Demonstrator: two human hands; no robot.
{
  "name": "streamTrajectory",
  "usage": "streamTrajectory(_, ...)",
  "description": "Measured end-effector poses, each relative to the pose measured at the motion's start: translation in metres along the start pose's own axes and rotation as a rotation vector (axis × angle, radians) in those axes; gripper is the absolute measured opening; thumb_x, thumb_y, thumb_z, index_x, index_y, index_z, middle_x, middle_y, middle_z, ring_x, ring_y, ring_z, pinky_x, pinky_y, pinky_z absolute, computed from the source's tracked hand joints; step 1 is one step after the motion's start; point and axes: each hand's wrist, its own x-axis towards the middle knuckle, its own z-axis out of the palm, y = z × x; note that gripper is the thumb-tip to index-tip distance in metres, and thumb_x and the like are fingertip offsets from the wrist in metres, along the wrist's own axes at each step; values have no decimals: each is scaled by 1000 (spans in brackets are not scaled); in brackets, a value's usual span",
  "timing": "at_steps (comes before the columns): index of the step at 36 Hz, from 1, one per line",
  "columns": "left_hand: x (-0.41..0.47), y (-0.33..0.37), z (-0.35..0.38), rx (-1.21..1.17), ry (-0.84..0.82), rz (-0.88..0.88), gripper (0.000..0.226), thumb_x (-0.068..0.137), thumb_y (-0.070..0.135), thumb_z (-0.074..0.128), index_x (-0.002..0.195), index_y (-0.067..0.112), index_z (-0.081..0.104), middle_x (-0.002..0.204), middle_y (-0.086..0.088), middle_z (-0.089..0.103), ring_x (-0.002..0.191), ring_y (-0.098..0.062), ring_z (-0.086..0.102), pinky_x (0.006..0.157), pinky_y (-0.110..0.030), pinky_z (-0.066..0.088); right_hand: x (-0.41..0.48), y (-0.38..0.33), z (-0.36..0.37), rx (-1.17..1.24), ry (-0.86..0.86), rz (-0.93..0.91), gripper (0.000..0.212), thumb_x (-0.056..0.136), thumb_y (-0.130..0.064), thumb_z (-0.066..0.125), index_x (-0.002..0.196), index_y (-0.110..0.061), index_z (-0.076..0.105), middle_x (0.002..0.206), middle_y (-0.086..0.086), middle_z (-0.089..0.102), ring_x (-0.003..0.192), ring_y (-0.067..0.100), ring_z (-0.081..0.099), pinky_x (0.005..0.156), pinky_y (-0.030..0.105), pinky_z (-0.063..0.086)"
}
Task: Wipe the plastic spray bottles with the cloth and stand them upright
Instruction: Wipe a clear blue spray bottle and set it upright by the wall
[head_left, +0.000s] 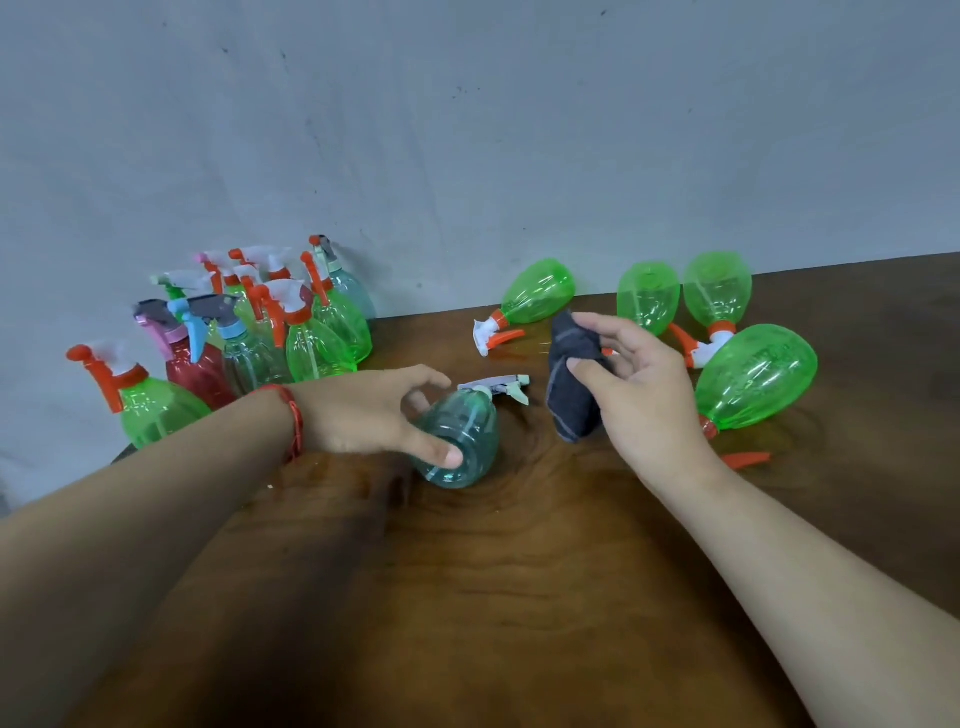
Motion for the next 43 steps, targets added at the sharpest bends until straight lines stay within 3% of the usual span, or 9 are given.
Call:
streamTrajectory(5, 5, -10, 24, -206, 67, -4, 126, 52, 79, 93, 158, 37, 39, 133, 18, 69, 117, -5, 71, 115, -38, 51, -8, 0, 10, -174, -190, 128, 45, 89, 1, 76, 109, -40, 78, 112, -15, 79, 110, 5, 72, 102, 37, 58)
streamTrajectory(10, 10, -11, 43, -328, 135, 35, 98, 52, 69, 97, 136, 47, 52, 124, 18, 74, 114, -4, 72, 111, -40, 53, -19, -1, 18, -227, -310, 303, 35, 96, -9, 73, 114, -38, 77, 116, -18, 78, 111, 0, 71, 105, 40, 57)
streamTrajectory(14, 11, -8, 57, -465, 198, 102, 93, 51, 60, 100, 129, 40, 52, 118, 11, 79, 108, -14, 77, 107, -47, 57, -22, -5, 19, -135, -361, 400, 32, 101, -5, 64, 118, -30, 75, 110, -14, 80, 104, 9, 76, 105, 43, 57)
streamTrajectory(20, 13, 2, 77, -748, 504, 295, 117, 56, 23, 108, 153, 35, 43, 139, 3, 65, 122, -14, 72, 102, -32, 59, -16, -10, 15, 82, -310, 301, 47, 100, 11, 57, 129, -24, 71, 124, -5, 78, 118, 15, 73, 104, 38, 56)
streamTrajectory(23, 17, 5, 82, -811, 520, 398, 109, 64, 4, 99, 156, 24, 43, 142, 4, 67, 129, -15, 68, 100, -26, 57, -17, -12, 17, 84, -298, 179, 48, 100, 15, 55, 127, -21, 73, 124, -5, 78, 119, 12, 72, 103, 30, 57)
streamTrajectory(29, 17, 3, 87, -767, 475, 491, 103, 69, -3, 97, 154, 22, 44, 145, 3, 65, 134, -22, 65, 106, -31, 55, -15, -4, 14, 38, -230, 160, 50, 98, 18, 54, 115, -21, 81, 116, -3, 81, 114, 15, 74, 108, 43, 55)
streamTrajectory(33, 11, 2, 88, -616, 448, 538, 111, 71, 7, 100, 159, 26, 35, 149, 8, 60, 136, -20, 62, 113, -32, 50, -14, 0, 16, -22, -190, 130, 55, 99, 15, 55, 110, -29, 84, 118, -7, 80, 117, 13, 73, 109, 46, 53)
streamTrajectory(38, 11, 4, 90, -465, 473, 623, 115, 71, 16, 102, 160, 33, 31, 150, 15, 56, 137, -14, 61, 111, -21, 48, -13, 1, 20, -50, -172, 140, 55, 101, 13, 54, 118, -32, 80, 121, -11, 78, 121, 9, 70, 113, 48, 50)
streamTrajectory(43, 17, 0, 89, -401, 528, 685, 118, 73, 18, 100, 165, 22, 26, 160, 2, 48, 144, -21, 56, 117, -35, 49, -15, -1, 18, -98, -290, 13, 43, 97, -7, 59, 132, -29, 74, 137, -10, 70, 135, 12, 61, 119, 46, 43)
